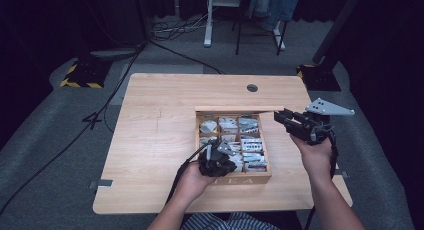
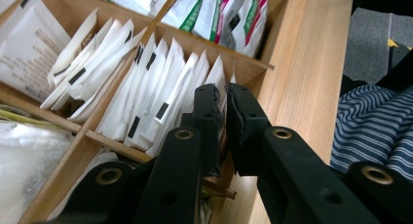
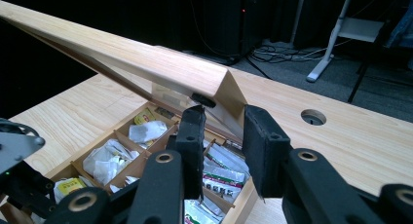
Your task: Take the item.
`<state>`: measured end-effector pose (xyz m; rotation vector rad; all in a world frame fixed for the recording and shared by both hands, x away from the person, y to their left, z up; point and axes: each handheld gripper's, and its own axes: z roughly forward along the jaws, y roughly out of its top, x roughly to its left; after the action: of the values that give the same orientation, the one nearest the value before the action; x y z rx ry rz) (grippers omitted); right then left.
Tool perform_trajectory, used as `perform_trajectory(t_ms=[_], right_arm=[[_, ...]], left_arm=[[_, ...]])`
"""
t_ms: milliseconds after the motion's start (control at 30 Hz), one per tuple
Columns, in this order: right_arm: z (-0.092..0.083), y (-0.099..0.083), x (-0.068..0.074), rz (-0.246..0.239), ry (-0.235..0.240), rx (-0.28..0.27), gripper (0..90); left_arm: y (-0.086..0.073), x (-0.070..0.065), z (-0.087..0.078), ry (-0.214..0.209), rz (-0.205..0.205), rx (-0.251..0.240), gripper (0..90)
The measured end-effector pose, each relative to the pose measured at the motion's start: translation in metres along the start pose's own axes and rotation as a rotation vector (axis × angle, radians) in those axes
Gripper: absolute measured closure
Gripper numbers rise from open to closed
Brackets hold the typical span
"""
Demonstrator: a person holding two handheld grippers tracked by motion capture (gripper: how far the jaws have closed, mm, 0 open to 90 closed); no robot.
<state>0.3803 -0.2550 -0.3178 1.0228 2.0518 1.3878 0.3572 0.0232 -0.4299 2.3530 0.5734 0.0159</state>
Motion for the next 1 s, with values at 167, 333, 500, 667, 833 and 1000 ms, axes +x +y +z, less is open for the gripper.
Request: perform_trajectory(t_ms=[167, 333, 500, 667, 833, 1000], right_arm=[[0.000, 0.000, 0.000, 0.000, -0.001, 0.000, 69.4], [0.000, 0.000, 0.000, -0.003, -0.001, 0.001, 69.4], [0.000, 0.000, 0.000, -0.004, -0.002, 0.002, 69.4], [0.000, 0.000, 0.000, -0.005, -0.002, 0.001, 69.4], [0.000, 0.000, 0.000, -0.005, -0.001, 0.001, 69.4], [0.000, 0.000, 0.000, -0.005, -0.002, 0.002, 69.4]], left_arm=[[-0.001, 0.002, 0.003, -0.005, -0.016, 0.018, 82.8], [0.000, 0.002, 0.005, -0.007, -0.016, 0.035, 84.7], [0.000, -0.001, 0.006, 0.005, 0.007, 0.036, 89.4], [0.001, -0.003, 0.001, 0.014, 0.021, 0.003, 89.8], [0.002, -0.005, -0.009, 0.024, 0.030, -0.046, 89.8], [0.001, -0.006, -0.020, 0.040, 0.029, -0.110, 89.8]])
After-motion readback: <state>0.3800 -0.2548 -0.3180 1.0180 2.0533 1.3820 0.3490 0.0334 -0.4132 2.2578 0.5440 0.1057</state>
